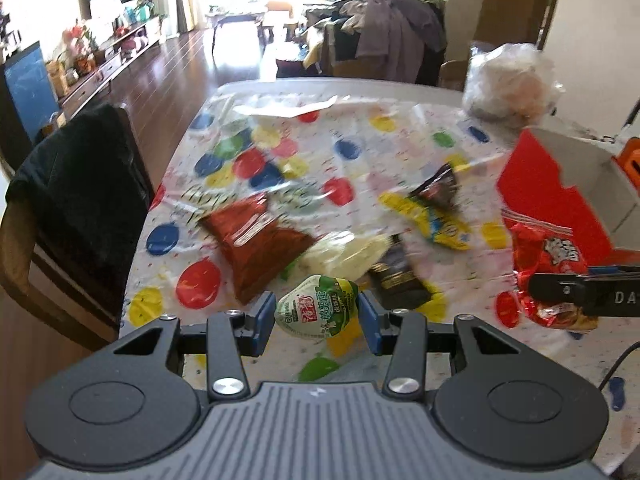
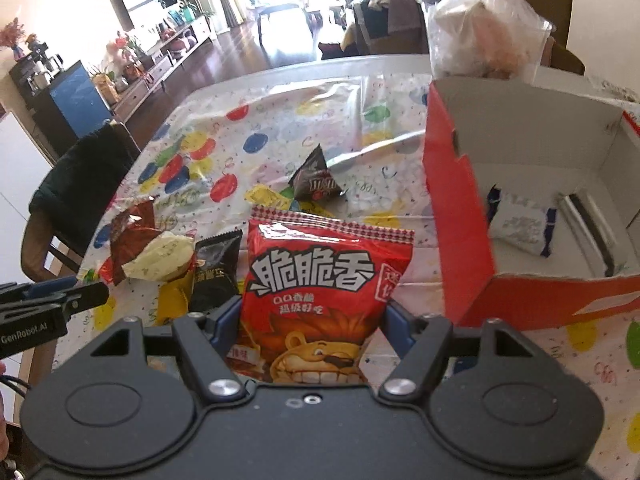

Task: Organize snacks
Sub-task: 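Carry the egg snack and red chip bag over the cardboard box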

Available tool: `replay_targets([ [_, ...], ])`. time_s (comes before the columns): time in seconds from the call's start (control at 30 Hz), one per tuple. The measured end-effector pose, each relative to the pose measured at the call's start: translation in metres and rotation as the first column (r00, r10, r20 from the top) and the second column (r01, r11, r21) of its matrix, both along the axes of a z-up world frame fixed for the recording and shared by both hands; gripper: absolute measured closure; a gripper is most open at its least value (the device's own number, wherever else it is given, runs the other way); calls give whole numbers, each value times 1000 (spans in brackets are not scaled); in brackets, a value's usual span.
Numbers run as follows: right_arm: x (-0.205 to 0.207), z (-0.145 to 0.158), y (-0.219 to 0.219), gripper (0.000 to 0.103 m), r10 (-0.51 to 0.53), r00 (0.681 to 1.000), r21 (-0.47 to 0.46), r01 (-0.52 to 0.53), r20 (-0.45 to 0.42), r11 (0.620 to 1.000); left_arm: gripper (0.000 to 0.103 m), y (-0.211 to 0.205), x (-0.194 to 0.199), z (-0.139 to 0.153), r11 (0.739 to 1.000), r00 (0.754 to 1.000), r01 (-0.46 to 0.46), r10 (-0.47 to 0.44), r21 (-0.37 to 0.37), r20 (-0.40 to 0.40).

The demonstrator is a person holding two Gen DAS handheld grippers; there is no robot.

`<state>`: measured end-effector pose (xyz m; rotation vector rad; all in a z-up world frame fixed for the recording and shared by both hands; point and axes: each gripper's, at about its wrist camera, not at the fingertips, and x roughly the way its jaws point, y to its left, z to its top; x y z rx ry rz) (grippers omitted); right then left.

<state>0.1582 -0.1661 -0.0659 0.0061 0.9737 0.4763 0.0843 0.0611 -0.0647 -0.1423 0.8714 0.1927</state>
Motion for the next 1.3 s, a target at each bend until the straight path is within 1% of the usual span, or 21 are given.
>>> replay_targets([
  [0.23,0,28,-33,31,1,999,20,-2,42,1000,59,-40,5,30,997,996,79,-80,13,32],
  [0.53,18,52,-82,31,-13,996,2,13,90,1000,59,-98,36,60,985,982,168,-170,33,85],
  [0.73,40,57,-117,31,-31,993,-21,34,114,999,59,-139,63,68,976,972,213,-216,40,90],
  [1.03,74,58,-168,31,-34,992,-48,41,125,998,59,-200,107,74,962,958,270,-273,42,85],
  [1.2,97,56,-193,31,-35,990,-72,45,134,996,59,-230,132,73,956,953,290,-292,40,73],
  [1.3,111,51,-207,31,-36,992,-87,47,123,995,59,-244,147,69,954,953,296,-298,41,51],
])
